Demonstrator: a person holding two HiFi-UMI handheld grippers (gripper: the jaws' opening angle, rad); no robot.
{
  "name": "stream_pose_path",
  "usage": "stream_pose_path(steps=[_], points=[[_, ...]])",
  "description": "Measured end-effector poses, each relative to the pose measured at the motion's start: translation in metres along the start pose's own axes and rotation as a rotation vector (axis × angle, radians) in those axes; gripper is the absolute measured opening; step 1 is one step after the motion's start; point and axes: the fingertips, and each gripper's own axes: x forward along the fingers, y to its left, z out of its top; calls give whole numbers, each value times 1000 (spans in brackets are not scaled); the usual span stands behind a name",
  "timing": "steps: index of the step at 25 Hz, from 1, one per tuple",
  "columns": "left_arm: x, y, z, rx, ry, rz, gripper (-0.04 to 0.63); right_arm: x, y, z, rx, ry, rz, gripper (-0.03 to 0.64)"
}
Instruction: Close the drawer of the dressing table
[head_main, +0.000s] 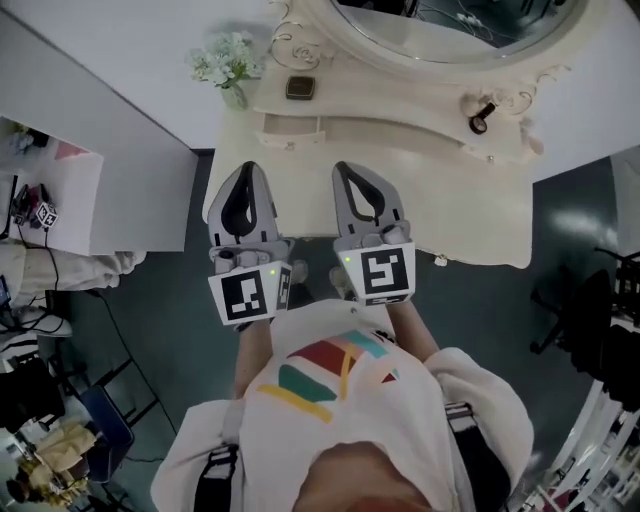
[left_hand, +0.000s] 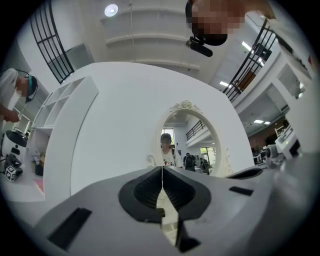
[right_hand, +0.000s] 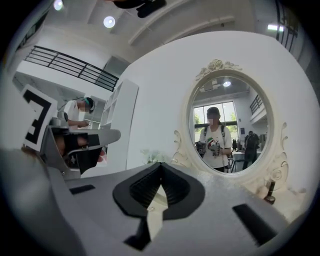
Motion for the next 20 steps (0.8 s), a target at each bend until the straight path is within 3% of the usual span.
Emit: stream_pose_path(steps=[8,20], points=[[27,8,-5,-1,-2,-138,8,8,-10,2,43,0,-183,0],[43,26,-34,-24,42,-236,8,33,2,-12,74,30,-286,0]])
